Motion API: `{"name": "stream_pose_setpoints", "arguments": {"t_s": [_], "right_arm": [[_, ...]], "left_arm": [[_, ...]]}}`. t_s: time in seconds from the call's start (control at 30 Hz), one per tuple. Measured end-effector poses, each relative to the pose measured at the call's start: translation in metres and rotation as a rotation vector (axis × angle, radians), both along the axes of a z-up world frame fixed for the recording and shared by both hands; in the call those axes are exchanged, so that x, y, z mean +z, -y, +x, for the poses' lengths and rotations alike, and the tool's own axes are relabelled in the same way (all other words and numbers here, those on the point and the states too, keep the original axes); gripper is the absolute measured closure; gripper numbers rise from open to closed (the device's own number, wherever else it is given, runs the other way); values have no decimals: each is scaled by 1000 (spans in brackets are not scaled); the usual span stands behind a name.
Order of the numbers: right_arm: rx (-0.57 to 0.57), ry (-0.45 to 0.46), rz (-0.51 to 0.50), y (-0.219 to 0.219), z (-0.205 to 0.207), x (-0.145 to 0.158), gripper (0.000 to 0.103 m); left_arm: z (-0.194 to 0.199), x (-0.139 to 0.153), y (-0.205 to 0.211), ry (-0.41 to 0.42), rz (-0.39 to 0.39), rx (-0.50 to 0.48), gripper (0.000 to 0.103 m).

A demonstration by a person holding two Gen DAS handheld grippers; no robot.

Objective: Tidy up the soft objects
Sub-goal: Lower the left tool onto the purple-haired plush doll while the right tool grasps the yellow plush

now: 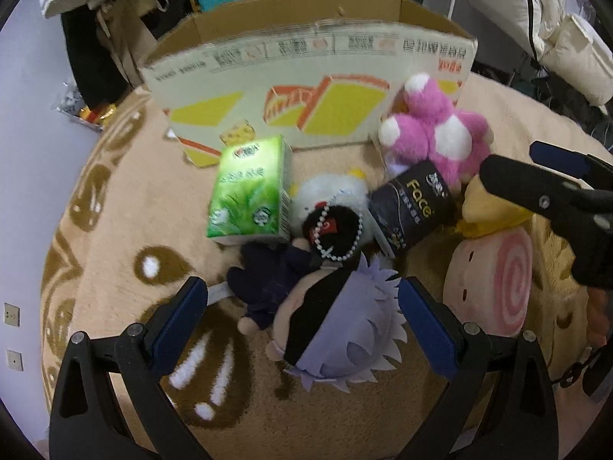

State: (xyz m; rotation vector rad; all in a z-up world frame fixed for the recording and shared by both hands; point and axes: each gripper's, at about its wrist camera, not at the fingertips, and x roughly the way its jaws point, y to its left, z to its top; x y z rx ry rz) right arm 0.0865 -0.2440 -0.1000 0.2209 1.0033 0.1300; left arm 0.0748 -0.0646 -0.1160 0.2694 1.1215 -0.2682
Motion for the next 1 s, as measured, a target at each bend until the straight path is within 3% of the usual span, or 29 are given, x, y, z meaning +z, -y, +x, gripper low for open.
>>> {"name": "stream_pose_setpoints", "arguments": {"t_s": [0.43,0.77,1.0], "right_arm": [[-1,-109,-29,0,2,-25,0],[-3,-148,-1,5,3,-28,0],[-11,-160,-3,10,1,-27,13]], "left_arm": [[15,-36,13,-128,76,-9,4],[27,-53,10,-173,58,13,4],[28,-62,-2,-177,24,20,12]]}}
